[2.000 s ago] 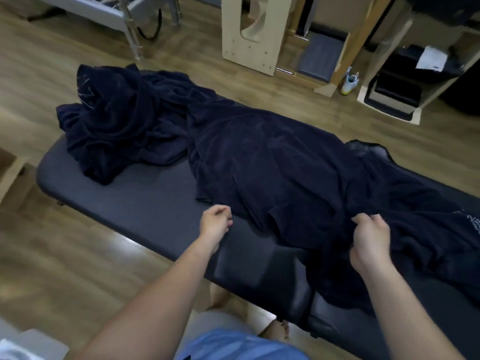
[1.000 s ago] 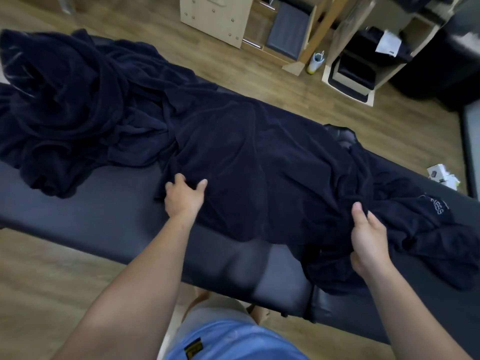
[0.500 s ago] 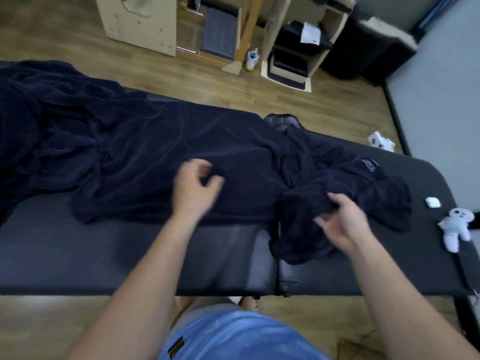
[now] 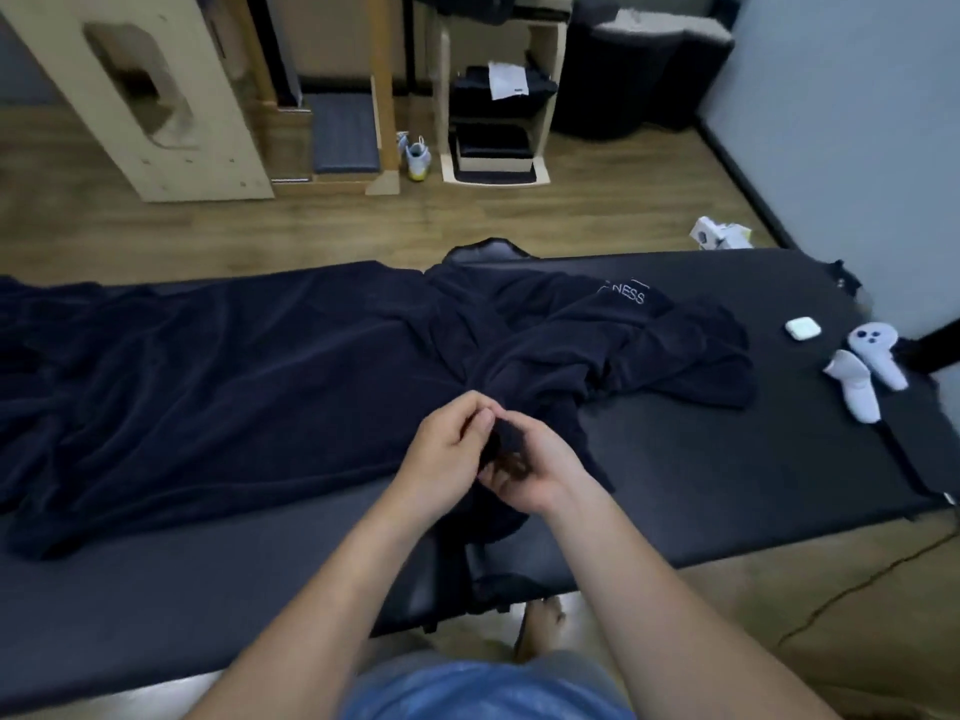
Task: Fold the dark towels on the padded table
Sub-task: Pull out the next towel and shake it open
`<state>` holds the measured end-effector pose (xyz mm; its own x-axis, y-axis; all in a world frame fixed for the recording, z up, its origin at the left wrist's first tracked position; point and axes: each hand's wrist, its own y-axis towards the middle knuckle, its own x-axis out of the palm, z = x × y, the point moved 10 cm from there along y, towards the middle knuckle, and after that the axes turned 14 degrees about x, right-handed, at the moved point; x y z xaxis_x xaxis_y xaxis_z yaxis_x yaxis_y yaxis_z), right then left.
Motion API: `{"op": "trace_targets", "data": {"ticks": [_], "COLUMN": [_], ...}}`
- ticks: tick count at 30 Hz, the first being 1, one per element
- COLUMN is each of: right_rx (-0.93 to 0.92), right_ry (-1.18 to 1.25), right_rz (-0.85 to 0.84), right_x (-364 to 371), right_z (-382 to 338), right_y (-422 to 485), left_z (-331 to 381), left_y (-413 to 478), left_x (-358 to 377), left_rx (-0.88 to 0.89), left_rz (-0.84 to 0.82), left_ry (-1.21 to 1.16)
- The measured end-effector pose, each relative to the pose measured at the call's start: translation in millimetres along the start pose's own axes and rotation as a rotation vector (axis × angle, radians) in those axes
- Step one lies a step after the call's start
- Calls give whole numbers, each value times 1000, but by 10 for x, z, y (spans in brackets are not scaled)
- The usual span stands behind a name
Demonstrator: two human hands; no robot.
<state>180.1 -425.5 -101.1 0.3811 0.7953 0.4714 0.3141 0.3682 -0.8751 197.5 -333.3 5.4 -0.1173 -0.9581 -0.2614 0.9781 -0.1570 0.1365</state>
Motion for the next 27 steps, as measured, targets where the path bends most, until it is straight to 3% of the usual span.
{"op": "trace_targets", "data": {"ticks": [2, 4, 6, 9, 11, 14, 16, 18, 21, 24, 27], "right_rx": [33, 47, 48, 73, 108, 214, 218, 166, 51, -82, -190], "right_ry": [25, 124, 272, 401, 279, -209, -346, -237, 21, 315, 447], "right_rz": [-40, -55, -88, -95, -45, 28, 62, 130, 216, 212, 253], "right_x": [-72, -163, -225, -326, -396, -385, -396, -521, -823, -1076, -1382], "right_z": [-147, -322, -492, -669, -681, -465, -351, -413, -725, -1091, -1450], "right_y": [-11, -23, -45, -18, 10, 20, 99, 182, 161, -39, -208], "left_z": [126, 223, 345, 544, 727, 1008, 1122, 1226, 1461, 1404, 1208], "left_y": [-5, 35, 69, 12, -35, -37, -15, -24, -71, -171, -258], "left_x": [132, 166, 40, -33, 4, 38, 108, 107, -323, -1025, -1617], "left_rx": [-13, 5, 4, -60, -36, 5, -1, 26, 129, 163, 167], "left_rz": [-48, -82, 38, 170, 153, 145, 105, 78, 192, 427, 701], "left_ry": [-37, 84, 217, 68, -35, -107, -212, -326, -395, -398, -375]}}
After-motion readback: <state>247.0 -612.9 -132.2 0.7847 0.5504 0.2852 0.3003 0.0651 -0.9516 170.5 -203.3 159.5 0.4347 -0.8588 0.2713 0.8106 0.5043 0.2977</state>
